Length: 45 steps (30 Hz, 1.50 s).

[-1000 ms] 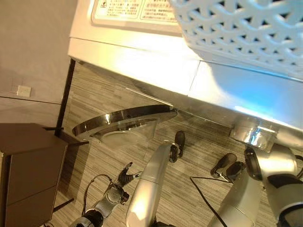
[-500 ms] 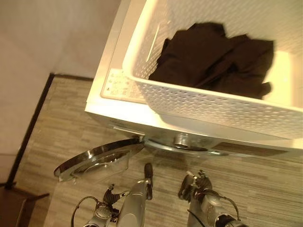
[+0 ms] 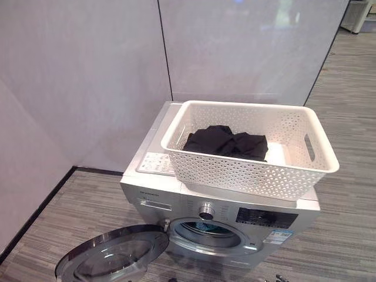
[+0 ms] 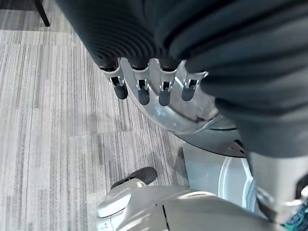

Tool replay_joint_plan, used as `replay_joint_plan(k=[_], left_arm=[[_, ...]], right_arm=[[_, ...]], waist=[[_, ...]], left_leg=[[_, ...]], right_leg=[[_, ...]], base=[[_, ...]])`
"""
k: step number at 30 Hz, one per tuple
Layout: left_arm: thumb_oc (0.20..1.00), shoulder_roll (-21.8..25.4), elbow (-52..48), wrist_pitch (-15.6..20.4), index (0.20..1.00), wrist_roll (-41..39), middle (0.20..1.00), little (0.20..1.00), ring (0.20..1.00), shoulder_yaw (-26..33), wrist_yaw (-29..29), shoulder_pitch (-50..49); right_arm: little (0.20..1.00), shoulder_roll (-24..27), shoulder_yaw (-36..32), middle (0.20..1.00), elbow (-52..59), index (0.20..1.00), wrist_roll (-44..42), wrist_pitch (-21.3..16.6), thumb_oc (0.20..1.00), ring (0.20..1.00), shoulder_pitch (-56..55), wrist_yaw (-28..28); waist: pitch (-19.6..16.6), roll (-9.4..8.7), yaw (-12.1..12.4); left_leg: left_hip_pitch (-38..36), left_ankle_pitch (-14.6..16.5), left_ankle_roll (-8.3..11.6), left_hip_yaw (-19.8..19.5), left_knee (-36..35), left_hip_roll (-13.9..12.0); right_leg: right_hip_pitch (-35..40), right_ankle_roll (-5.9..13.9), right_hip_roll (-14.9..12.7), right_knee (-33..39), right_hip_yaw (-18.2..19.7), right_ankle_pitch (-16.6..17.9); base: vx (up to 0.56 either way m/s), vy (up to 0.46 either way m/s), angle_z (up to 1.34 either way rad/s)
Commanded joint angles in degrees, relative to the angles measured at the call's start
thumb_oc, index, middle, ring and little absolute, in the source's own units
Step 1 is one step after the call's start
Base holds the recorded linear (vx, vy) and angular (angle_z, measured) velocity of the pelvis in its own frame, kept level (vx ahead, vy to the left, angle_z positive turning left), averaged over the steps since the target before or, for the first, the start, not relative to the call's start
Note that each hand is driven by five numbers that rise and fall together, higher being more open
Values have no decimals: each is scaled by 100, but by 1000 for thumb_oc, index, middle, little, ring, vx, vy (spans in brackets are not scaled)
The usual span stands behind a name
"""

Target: Grab the laundry basket,head to the washer,open it,put in the laundry and shut it.

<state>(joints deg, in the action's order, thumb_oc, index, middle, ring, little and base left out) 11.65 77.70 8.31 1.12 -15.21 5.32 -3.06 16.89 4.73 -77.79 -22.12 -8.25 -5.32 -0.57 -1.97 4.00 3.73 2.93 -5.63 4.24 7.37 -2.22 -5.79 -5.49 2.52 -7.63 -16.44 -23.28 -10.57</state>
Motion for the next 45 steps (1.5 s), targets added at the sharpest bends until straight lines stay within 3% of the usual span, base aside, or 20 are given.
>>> replay_joint_plan(k=[1, 11, 12, 18, 19, 20, 22, 23, 24, 25, 26, 27, 30, 32, 33, 34, 35, 40, 43, 45], left_arm=[[1000, -146, 179, -77, 1000, -231, 1000, 1000, 1000, 516, -268, 104], [1000, -344, 326, -82, 1000, -383, 1000, 1000, 1000, 587, -354, -93], [1000, -290, 364, -89, 1000, -374, 1000, 1000, 1000, 664, -336, -108], [1000, -170, 346, -79, 1000, -394, 1000, 1000, 1000, 865, -356, -72], [1000, -160, 305, -92, 1000, -405, 1000, 1000, 1000, 909, -423, -75], [1000, -105, 260, -94, 1000, -354, 1000, 1000, 1000, 886, -508, -52], [1000, -118, 260, -96, 1000, -353, 1000, 1000, 1000, 891, -507, -45], [1000, -82, 205, -103, 1000, -308, 1000, 1000, 1000, 826, -583, -7], [1000, -83, 209, -116, 1000, -300, 1000, 1000, 1000, 773, -584, 24], [1000, -79, 179, -121, 1000, -302, 1000, 1000, 1000, 741, -598, 20], [1000, -26, 67, -107, 1000, -219, 1000, 1000, 1000, 502, -667, 31], [1000, 38, 48, -101, 1000, -225, 1000, 1000, 1000, 429, -705, -5], [1000, 79, 42, -114, 1000, -217, 1000, 1000, 1000, 424, -727, -51], [1000, 105, 35, -131, 1000, -217, 1000, 1000, 1000, 362, -795, -103], [1000, 349, 46, -151, 1000, -290, 1000, 1000, 1000, 154, -1001, -189], [1000, 260, 5, -132, 1000, -417, 1000, 1000, 1000, 282, -923, -235], [1000, 280, -61, -120, 1000, -543, 1000, 1000, 1000, 375, -865, -238], [1000, 227, -77, -128, 1000, -482, 1000, 1000, 1000, 369, -917, -407], [1000, 343, 177, -262, 1000, -429, 1000, 1000, 1000, 848, -1044, -506], [1000, 306, 165, -244, 1000, -419, 1000, 1000, 1000, 864, -1081, -504]], right_arm=[[1000, -167, -873, 1000, -248, 1000, -1832, 60, 1000, 1000, 274, -309], [1000, 543, -2595, 1000, 22, 1000, -3734, -153, 1000, 1000, 125, -392], [1000, 945, -2954, 1000, 583, 1000, -3848, -395, 1000, 1000, 83, -310], [1000, 2053, -3708, 1000, 2792, 1000, -3383, -932, 1000, 1000, -198, -111], [1000, 2402, -3966, 1000, 3577, 1000, -2931, -1126, 1000, 1000, -290, 97], [1000, 3347, -4084, 1000, 4365, 1000, -2095, -1191, 1000, 1000, -156, 228], [1000, 3352, -4085, 1000, 4381, 1000, -2077, -1179, 1000, 1000, -147, 249], [1000, 4165, -4074, 1000, 5169, 1000, -1333, -1219, 1000, 1000, 154, 403], [1000, 4269, -3971, 1000, 5150, 1000, -1327, -1271, 1000, 1000, 376, 569], [1000, 4569, -3822, 1000, 5548, 1000, -1019, -1229, 1000, 1000, 545, 458], [1000, 5719, -2984, 1000, 5961, 1000, -322, -1185, 1000, 1000, 1700, 298], [1000, 6083, -2381, 1000, 5822, 1000, -467, -1141, 1000, 1000, 2227, 0], [1000, 6322, -1655, 1000, 5590, 1000, -814, -1047, 1000, 1000, 2879, -333], [1000, 6484, -643, 1000, 5364, 1000, -1236, -880, 1000, 1000, 3780, -789], [1000, 6826, 1962, 1000, 4763, 1000, -54, -447, 1000, 1000, 6115, -961], [1000, 6538, 3113, 1000, 4471, 1000, -33, -376, 1000, 1000, 7132, -1031], [1000, 6466, 3594, 1000, 4320, 1000, 271, -318, 1000, 1000, 7464, -1007], [1000, 6213, 4205, 1000, 4388, 1000, 791, -329, 1000, 1000, 7808, -1093], [1000, 6296, 4729, 1000, 5273, 1000, 1448, -335, 1000, 1000, 7649, -1531], [1000, 6296, 4589, 1000, 5425, 1000, 1390, -339, 1000, 1000, 7398, -1581]], waist=[[311, -238, -71], [75, -309, -308], [59, -345, -361], [-2, -413, -473], [-26, -431, -499], [-28, -488, -497], [-37, -471, -498], [-46, -518, -470], [-58, -538, -443], [-51, -571, -409], [-83, -718, -182], [-77, -791, -76], [-85, -837, -47], [-96, -873, -24], [-58, -1103, 237], [-81, -1020, 204], [-45, -1038, 269], [-45, -1012, 369], [-54, -1052, 450], [-78, -1052, 454]], left_leg=[[-104, -99, -26, 125, -278, 422], [-355, 67, -71, 252, -278, 388], [-394, 101, -63, 276, -278, 384], [-335, 112, -60, 325, -278, 369], [-322, 135, -68, 345, -278, 366], [-353, 172, -70, 384, -278, 367], [-325, 151, -75, 388, -278, 362], [-334, 170, -83, 421, -278, 369], [-329, 179, -88, 424, -278, 371], [-362, 201, -87, 436, -278, 376], [-335, 203, -92, 422, -278, 385], [-310, 181, -82, 408, -278, 385], [-262, 146, -72, 395, -278, 383], [-231, 131, -63, 382, -278, 381], [-267, 150, -58, 357, -278, 404], [-226, 129, -65, 305, -278, 419], [-232, 124, -60, 265, -278, 424], [-211, 124, -96, 183, -278, 439], [-266, 160, -107, 134, -278, 449], [-235, 150, -111, 114, -278, 453]], right_leg=[[855, 367, 107, 1582, 66, 916], [968, 416, 131, 1497, 219, 908], [982, 443, 124, 1472, 246, 890], [916, 485, 126, 1529, 298, 974], [890, 502, 129, 1560, 337, 1007], [890, 530, 124, 1570, 396, 1014], [864, 525, 129, 1580, 397, 1043], [851, 546, 131, 1609, 455, 1077], [848, 547, 133, 1616, 459, 1087], [866, 559, 131, 1616, 478, 1078], [870, 586, 130, 1696, 481, 1137], [864, 587, 124, 1712, 459, 1162], [843, 582, 125, 1746, 431, 1200], [826, 579, 125, 1750, 409, 1217], [885, 593, 120, 1790, 389, 1247], [868, 591, 114, 1804, 351, 1267], [896, 592, 106, 1797, 314, 1263], [924, 601, 103, 1816, 270, 1279], [1002, 596, 82, 1804, 229, 1228], [991, 593, 75, 1820, 210, 1234]], base=[[75, -12, -13], [54, 2, -12], [0, 0, 0], [5, 6, -2], [3, 35, -20], [3, 35, -25], [-3, 23, -17], [10, 27, -30], [21, 38, -25], [24, 32, -13], [6, 29, 8], [-14, 19, -21], [-18, -6, 0], [-9, 20, 13], [-6, 49, 5], [-14, 40, 11], [-21, 7, 24], [-10, 13, 22], [10, 11, 2], [5, 16, -6]])
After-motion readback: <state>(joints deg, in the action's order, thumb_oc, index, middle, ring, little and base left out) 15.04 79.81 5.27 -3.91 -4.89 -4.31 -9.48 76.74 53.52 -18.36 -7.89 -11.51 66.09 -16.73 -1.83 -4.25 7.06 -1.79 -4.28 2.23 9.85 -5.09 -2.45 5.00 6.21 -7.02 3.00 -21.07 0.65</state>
